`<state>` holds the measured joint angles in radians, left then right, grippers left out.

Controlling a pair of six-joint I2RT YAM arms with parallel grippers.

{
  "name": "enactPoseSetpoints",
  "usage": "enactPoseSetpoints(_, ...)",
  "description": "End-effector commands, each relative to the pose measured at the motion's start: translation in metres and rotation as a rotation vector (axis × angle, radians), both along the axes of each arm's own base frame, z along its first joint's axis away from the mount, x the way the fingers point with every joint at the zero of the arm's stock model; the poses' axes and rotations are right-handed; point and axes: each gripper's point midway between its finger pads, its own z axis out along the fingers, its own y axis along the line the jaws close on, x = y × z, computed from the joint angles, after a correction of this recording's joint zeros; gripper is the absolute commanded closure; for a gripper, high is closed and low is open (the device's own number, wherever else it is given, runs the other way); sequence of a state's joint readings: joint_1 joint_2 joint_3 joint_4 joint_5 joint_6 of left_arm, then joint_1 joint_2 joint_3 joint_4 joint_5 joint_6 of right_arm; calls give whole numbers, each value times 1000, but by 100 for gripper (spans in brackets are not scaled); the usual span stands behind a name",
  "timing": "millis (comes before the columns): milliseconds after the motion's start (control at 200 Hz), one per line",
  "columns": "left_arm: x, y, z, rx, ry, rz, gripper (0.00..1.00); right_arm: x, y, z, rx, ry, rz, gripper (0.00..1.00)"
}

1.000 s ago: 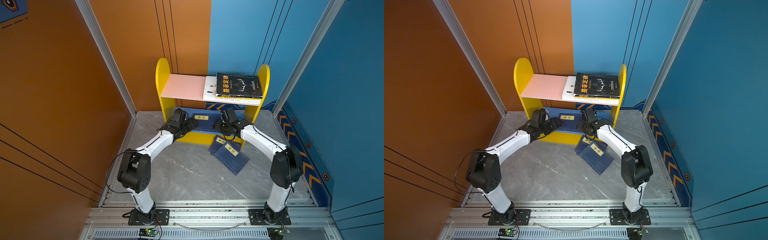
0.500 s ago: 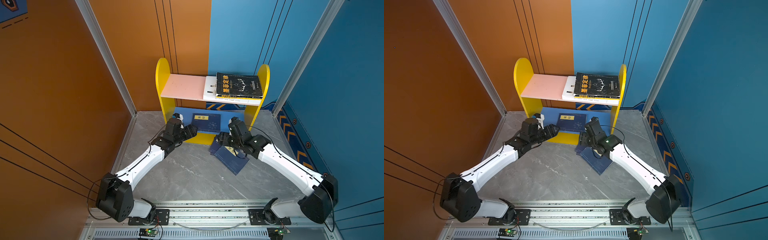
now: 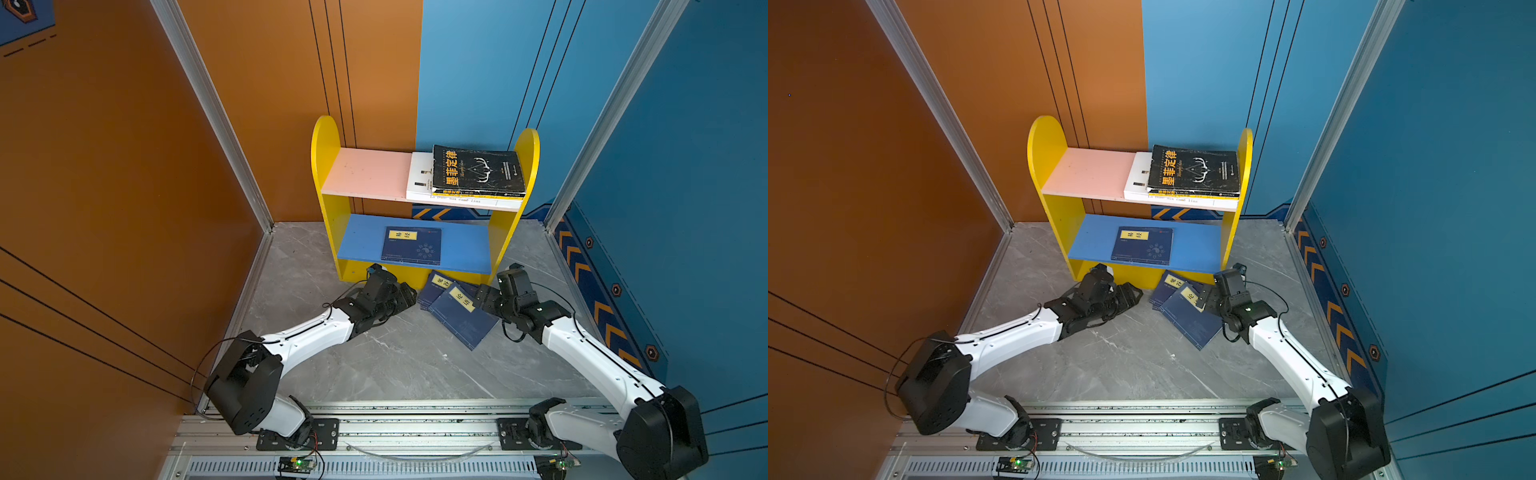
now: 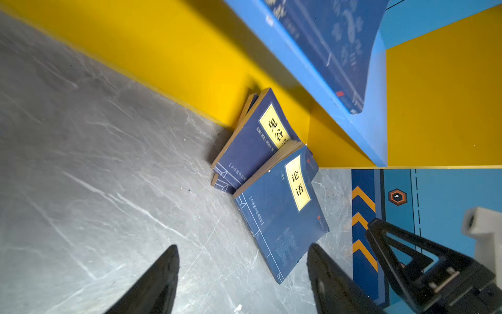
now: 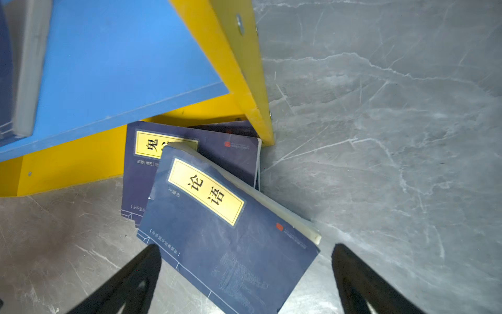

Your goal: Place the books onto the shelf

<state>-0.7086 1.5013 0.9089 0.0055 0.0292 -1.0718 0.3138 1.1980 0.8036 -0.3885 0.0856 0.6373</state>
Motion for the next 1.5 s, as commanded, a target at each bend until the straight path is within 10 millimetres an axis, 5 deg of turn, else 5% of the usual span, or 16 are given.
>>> enactPoseSetpoints(0,-1,-14,-13,-26,48,31,25,19,16,-10,92,-9,102,0)
enactPoseSetpoints(466,-4,-49,-56,-37,196,68,24,33,36,-67,103,149,208,4)
enactPoseSetpoints(921,-8,-70,-91,-65,310,104,25,-4,88,-83,156,219,285,9)
enactPoseSetpoints(1247,8,-55,-60,-179,134,97,29,-41,116,-88,167,285,348,13)
enactPoseSetpoints(1497,12,-62,-27,-420,12,33,35,-40,127,-100,199,317,341,14)
